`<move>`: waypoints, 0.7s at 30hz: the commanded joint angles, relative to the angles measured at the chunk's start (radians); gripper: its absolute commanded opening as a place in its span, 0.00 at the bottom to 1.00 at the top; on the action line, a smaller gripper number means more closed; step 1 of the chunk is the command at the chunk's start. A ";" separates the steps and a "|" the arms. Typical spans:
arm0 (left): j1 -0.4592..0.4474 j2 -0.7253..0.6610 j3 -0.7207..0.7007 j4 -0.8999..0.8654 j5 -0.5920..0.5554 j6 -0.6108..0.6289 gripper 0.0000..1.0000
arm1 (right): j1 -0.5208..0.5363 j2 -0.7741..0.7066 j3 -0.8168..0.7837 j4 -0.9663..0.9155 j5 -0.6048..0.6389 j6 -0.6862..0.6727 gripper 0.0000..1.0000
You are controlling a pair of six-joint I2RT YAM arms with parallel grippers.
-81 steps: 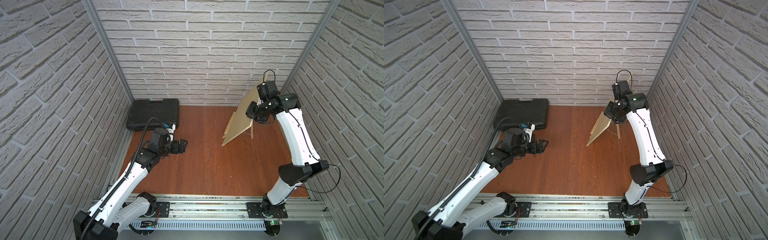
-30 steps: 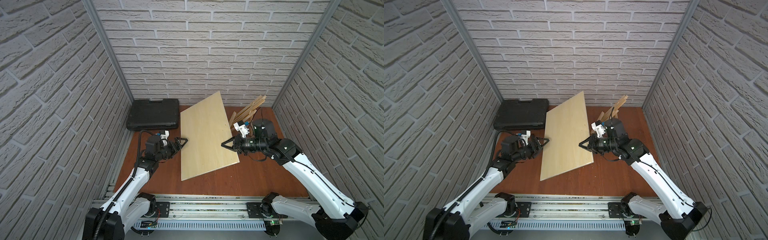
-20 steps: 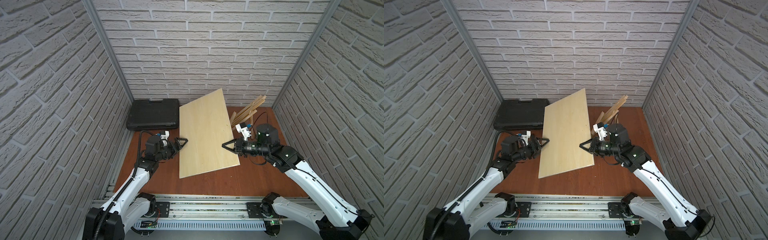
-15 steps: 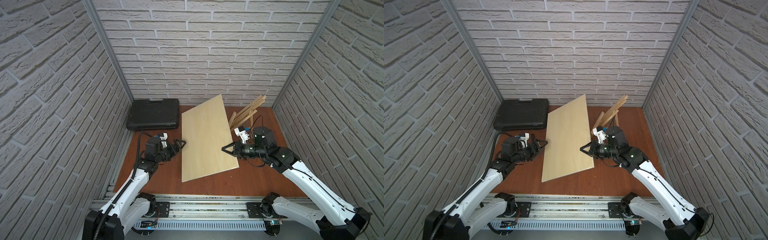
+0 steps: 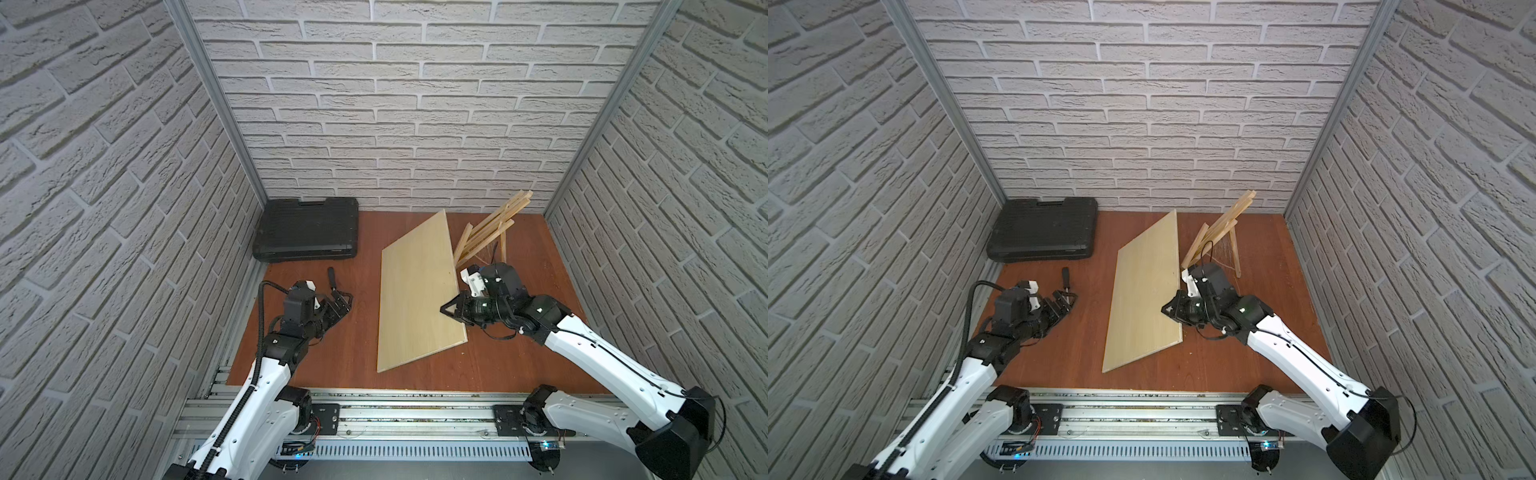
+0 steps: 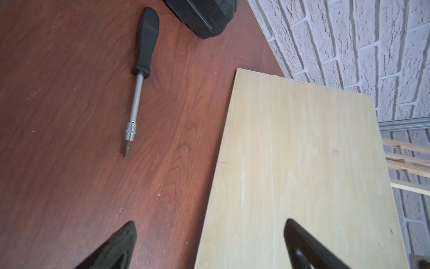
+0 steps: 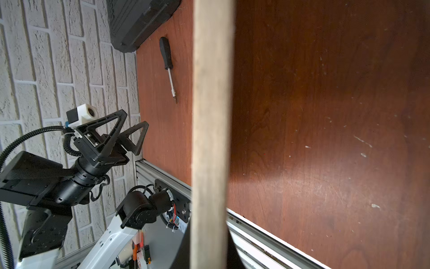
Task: Disassemble the easel
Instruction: Place the drawing board at the center of the board.
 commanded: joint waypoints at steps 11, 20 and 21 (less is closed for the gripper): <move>0.003 0.108 -0.084 0.151 0.051 -0.040 0.96 | 0.110 0.098 0.035 0.322 0.178 -0.042 0.02; -0.024 0.226 -0.101 0.270 0.075 -0.073 0.88 | 0.120 0.133 0.002 0.277 0.201 -0.035 0.03; -0.027 0.242 -0.101 0.282 0.077 -0.075 0.87 | 0.121 0.133 0.000 0.262 0.200 -0.043 0.03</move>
